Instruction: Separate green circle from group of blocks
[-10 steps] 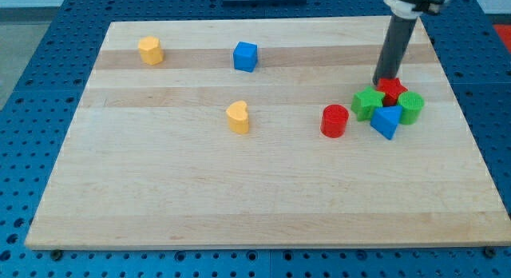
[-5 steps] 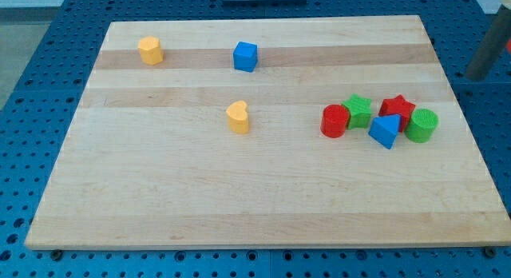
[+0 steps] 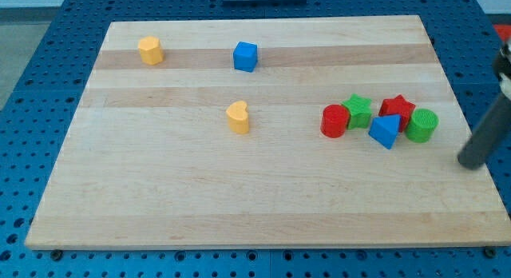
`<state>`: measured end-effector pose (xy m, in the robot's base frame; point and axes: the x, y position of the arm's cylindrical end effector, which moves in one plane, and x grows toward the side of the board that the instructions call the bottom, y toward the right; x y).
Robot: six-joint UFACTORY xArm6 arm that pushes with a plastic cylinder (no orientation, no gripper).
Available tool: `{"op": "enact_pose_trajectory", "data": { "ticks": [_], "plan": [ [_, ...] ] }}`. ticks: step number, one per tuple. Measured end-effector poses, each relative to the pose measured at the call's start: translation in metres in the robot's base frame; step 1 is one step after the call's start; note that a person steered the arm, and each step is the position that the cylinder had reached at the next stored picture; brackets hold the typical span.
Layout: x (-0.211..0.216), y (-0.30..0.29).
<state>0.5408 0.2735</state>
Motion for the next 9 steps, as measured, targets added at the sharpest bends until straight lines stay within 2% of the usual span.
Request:
{"op": "enact_pose_trajectory", "data": {
  "ticks": [1, 3, 4, 5, 6, 7, 8, 9],
  "plan": [
    [0.000, -0.038],
    [-0.096, -0.028],
    [-0.093, -0.046],
    [-0.040, -0.014],
    [-0.039, -0.062],
    [-0.101, -0.079],
    [-0.134, -0.079],
    [-0.148, -0.072]
  ]
}}
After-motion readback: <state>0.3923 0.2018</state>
